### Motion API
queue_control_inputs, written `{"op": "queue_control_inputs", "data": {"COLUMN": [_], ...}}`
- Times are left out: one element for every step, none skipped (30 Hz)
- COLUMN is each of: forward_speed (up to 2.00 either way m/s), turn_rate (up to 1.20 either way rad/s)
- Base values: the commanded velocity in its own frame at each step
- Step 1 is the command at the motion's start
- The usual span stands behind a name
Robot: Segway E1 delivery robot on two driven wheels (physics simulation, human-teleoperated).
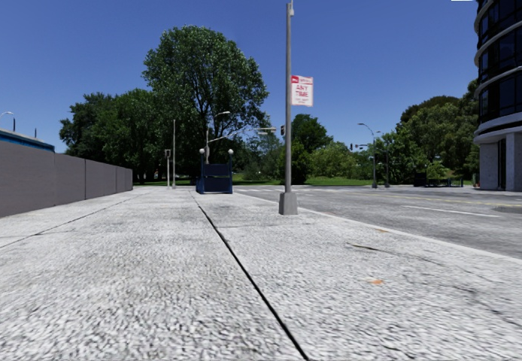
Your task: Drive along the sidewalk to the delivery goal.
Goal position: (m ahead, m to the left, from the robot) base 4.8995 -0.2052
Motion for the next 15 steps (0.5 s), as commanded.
{"op": "queue_control_inputs", "data": {"forward_speed": [2.00, 2.00, 2.00, 2.00, 2.00, 2.00, 2.00, 2.00, 2.00, 2.00, 2.00, 2.00, 2.00, 2.00, 2.00], "turn_rate": [0.00, 0.00, 0.00, 0.00, 0.00, 0.00, 0.00, 0.00, 0.00, 0.00, 0.00, 0.00, 0.00, 0.00, 0.00]}}
